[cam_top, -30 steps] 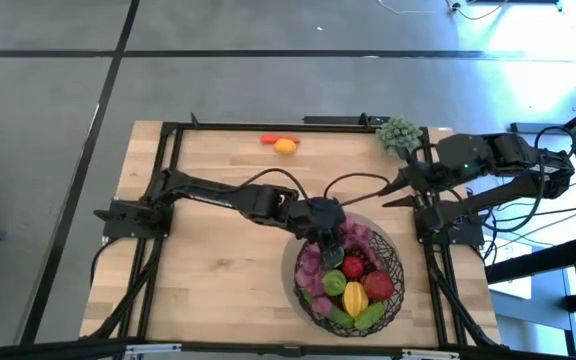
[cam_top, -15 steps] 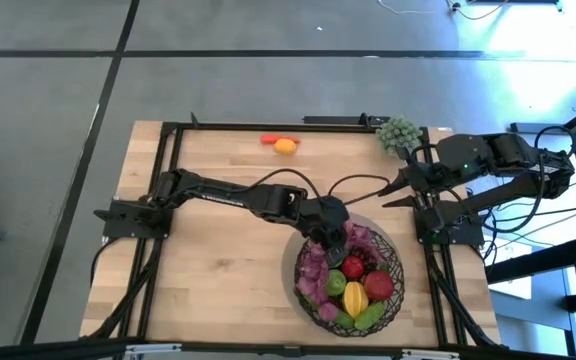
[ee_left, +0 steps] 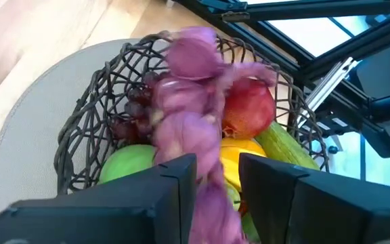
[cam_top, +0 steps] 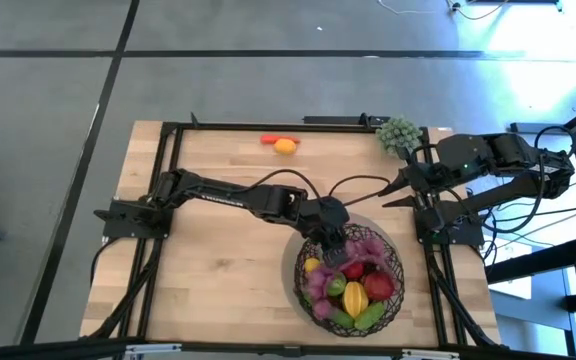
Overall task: Build produce basket
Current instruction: Put the purple garlic into the wire basket
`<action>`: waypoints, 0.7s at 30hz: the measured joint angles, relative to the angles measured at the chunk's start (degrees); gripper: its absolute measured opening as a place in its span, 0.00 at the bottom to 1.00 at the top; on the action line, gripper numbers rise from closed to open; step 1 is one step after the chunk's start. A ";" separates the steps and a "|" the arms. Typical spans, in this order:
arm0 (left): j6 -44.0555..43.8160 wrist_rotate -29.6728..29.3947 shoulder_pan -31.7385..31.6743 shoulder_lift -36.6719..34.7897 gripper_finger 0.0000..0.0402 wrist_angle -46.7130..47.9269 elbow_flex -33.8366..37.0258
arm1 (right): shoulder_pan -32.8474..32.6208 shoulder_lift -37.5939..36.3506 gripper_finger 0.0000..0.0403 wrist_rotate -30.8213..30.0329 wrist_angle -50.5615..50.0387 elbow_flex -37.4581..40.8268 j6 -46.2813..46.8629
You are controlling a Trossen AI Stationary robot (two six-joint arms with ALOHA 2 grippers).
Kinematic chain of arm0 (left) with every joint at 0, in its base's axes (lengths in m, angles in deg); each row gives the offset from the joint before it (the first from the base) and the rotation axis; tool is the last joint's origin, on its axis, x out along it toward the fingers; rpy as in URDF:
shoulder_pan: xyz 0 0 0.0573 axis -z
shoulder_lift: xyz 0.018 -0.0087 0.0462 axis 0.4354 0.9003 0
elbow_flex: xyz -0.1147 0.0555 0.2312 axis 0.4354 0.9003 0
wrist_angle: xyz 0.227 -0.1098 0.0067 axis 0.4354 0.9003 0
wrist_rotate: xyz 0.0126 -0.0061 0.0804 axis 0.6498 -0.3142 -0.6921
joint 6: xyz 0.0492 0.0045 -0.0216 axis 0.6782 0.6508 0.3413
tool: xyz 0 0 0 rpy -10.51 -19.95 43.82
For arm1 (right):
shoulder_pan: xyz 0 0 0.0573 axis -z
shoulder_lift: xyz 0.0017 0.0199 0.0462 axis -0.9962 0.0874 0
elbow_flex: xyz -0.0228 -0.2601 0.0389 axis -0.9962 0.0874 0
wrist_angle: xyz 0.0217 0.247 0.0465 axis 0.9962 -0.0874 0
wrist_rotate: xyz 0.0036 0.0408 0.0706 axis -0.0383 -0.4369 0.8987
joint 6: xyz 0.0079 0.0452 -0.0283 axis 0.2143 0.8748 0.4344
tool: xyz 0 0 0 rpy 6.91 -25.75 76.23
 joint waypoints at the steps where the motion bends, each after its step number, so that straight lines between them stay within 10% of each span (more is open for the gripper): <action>1: 0.00 0.00 -0.11 0.00 0.25 -0.02 0.00 | 0.00 0.00 0.28 0.00 0.00 0.00 0.00; 21: 9.00 -3.13 -2.48 -9.11 0.24 12.43 -0.02 | -3.51 2.16 0.28 10.16 -11.65 0.26 7.89</action>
